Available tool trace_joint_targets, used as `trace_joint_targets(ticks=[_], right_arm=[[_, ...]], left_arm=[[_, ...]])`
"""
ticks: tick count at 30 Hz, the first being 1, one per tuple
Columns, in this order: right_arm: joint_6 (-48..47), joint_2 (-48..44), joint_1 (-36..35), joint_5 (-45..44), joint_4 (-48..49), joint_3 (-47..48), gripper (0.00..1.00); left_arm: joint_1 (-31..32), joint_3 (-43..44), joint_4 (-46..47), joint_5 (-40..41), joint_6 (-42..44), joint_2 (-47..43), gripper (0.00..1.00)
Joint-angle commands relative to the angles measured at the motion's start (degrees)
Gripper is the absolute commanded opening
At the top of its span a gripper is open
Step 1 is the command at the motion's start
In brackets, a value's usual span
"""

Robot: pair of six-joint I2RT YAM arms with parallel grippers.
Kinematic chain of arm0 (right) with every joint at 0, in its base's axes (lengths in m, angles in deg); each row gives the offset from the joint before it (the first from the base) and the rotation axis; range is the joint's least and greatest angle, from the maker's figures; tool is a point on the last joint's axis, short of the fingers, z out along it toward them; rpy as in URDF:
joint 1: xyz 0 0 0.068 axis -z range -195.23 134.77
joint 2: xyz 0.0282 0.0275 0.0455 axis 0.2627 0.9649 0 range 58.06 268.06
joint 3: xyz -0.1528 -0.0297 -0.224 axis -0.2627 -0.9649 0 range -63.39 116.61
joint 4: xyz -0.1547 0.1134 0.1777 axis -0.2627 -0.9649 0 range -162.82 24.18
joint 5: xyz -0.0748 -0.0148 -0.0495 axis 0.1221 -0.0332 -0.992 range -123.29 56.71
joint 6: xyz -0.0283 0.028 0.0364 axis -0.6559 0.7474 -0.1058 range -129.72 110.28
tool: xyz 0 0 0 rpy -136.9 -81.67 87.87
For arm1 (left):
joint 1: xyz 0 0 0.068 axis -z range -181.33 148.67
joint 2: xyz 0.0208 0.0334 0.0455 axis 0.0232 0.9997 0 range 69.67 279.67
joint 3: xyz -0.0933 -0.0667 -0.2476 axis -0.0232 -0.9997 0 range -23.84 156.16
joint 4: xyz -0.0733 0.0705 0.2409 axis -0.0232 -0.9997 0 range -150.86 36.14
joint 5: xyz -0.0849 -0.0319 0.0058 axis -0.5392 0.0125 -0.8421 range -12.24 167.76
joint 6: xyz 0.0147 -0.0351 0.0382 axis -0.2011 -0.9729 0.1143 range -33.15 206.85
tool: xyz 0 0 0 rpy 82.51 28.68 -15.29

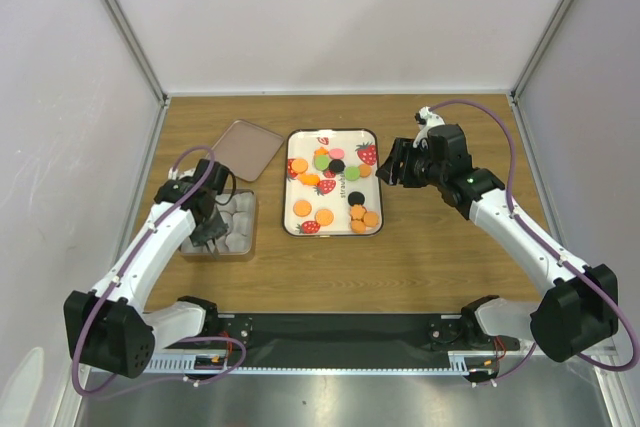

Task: Pack the cookies

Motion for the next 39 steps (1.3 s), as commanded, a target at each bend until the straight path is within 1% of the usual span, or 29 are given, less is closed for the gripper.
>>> trace_joint_targets(ticks=[1,8,11,12,22,25,31,34,39], right_arm=[[-0.6,-0.8,0.3,1.0,1.8,0.0,0.6],[-0.6,-1.0,0.3,1.2,1.8,0.0,0.59],[-0.7,-1.1,0.3,1.3,1.8,-0.1,0.6],[-0.7,-1.1,0.3,1.3,1.8,-0.1,0.6],[-0.5,-1.0,0.3,1.9,2.1,-0.3,0.6],[-0.4,-1.0,0.3,2.0,2.2,-0.3,0.6],[-0.3,-1.0,0.3,2.4,2.3,-0.4,0.6],[-0.4,-1.0,0.3,2.5,2.4,-0.3,0.6],[-0.3,-0.9,0.3,2.9,2.6,-0.3,0.6]], left_arm=[[-0.8,0.1,2.4,0.3,-0.4,-0.6,0.35],[-1.1,0.2,3.1,0.8,-0.2,-0.1,0.36],[-1.2,0.2,3.4,1.2,-0.2,0.0,0.38],[-1.2,0.2,3.4,1.2,-0.1,0.0,0.4],[-1.3,0.1,3.9,1.2,0.0,-1.0,0.43],[-1.3,0.2,3.6,1.2,0.0,-1.1,0.47],[-1.3,0.2,3.7,1.1,0.0,-1.2,0.5],[-1.3,0.2,4.0,0.4,0.5,-1.6,0.5],[-0.9,1.5,5.3,-2.0,4.2,-5.0,0.49]])
